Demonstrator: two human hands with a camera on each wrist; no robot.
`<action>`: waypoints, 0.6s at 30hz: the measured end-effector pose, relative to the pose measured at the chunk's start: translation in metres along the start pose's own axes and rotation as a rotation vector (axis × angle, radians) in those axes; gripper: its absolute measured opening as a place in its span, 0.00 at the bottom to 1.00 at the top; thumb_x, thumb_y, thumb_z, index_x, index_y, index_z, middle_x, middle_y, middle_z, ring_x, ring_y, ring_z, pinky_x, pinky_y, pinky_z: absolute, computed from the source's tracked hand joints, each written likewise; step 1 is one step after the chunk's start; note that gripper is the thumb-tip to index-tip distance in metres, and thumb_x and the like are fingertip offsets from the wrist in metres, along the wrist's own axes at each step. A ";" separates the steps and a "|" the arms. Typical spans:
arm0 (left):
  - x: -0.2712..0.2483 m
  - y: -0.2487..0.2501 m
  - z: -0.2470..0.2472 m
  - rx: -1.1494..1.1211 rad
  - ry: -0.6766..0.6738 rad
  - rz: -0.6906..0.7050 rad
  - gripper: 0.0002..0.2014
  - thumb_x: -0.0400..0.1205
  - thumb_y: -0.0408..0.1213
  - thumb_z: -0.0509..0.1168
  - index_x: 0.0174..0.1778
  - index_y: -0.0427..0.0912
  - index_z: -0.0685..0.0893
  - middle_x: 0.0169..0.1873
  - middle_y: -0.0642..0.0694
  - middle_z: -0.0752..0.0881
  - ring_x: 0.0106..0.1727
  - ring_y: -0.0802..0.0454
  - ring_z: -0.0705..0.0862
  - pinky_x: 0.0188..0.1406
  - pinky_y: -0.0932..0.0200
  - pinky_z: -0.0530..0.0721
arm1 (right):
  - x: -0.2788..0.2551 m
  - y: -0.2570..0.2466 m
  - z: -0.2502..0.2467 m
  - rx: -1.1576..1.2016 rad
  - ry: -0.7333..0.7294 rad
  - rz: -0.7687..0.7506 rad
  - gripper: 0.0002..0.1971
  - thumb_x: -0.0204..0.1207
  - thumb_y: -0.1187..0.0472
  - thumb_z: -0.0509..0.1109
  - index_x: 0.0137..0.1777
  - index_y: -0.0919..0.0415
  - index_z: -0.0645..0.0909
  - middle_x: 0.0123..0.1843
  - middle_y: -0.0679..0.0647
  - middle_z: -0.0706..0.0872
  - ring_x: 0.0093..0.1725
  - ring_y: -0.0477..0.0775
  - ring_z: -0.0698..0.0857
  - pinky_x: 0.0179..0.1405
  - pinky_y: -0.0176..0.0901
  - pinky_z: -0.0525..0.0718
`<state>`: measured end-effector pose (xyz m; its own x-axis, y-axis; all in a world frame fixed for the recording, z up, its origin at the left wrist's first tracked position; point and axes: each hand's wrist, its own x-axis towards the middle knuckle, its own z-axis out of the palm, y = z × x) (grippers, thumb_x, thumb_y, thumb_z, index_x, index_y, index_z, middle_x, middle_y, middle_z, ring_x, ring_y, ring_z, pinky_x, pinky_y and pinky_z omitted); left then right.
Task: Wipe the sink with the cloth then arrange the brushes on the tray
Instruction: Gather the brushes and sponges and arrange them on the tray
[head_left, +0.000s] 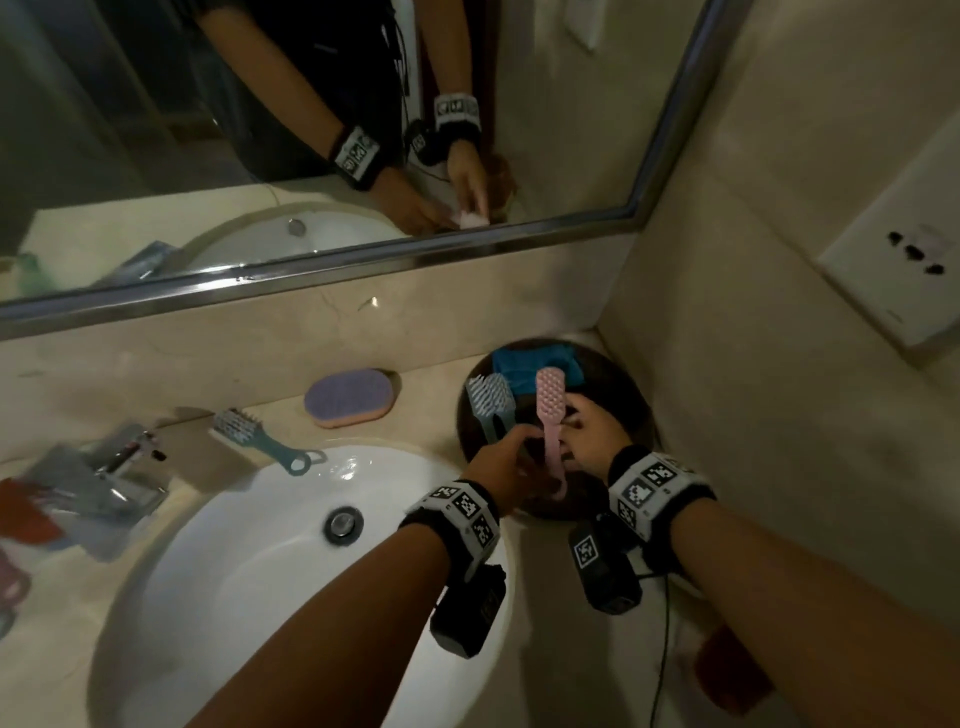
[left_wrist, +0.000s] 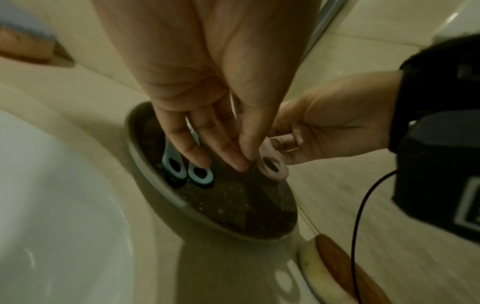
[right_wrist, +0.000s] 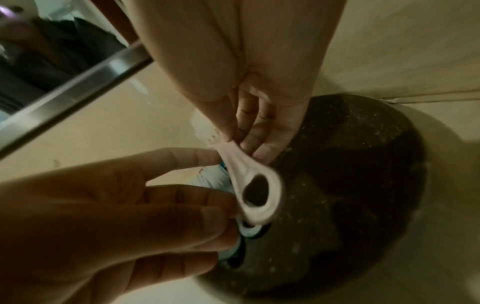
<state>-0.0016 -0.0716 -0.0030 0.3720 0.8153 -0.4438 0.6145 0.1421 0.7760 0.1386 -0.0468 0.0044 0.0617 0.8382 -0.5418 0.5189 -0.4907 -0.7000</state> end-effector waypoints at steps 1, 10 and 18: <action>0.008 0.000 0.002 0.006 0.000 -0.009 0.27 0.78 0.30 0.67 0.73 0.46 0.68 0.56 0.38 0.85 0.58 0.42 0.84 0.52 0.59 0.79 | 0.010 0.003 -0.002 -0.026 0.011 0.007 0.24 0.76 0.63 0.65 0.73 0.54 0.71 0.59 0.61 0.85 0.60 0.64 0.83 0.65 0.64 0.80; 0.053 -0.011 0.013 -0.086 0.046 -0.125 0.29 0.79 0.30 0.66 0.75 0.47 0.67 0.60 0.43 0.85 0.62 0.47 0.83 0.58 0.61 0.76 | 0.062 0.006 -0.003 -0.022 0.004 0.033 0.21 0.77 0.65 0.67 0.69 0.55 0.74 0.55 0.60 0.85 0.58 0.64 0.84 0.60 0.62 0.83; 0.062 -0.018 0.015 -0.109 0.020 -0.181 0.29 0.79 0.29 0.65 0.77 0.45 0.66 0.64 0.42 0.83 0.65 0.48 0.81 0.63 0.59 0.77 | 0.068 0.012 -0.001 -0.061 -0.012 0.067 0.24 0.74 0.65 0.70 0.70 0.56 0.74 0.61 0.62 0.85 0.61 0.64 0.83 0.63 0.60 0.82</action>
<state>0.0214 -0.0323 -0.0511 0.2478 0.7818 -0.5721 0.5909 0.3460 0.7288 0.1493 0.0042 -0.0401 0.0880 0.8007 -0.5926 0.5651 -0.5300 -0.6322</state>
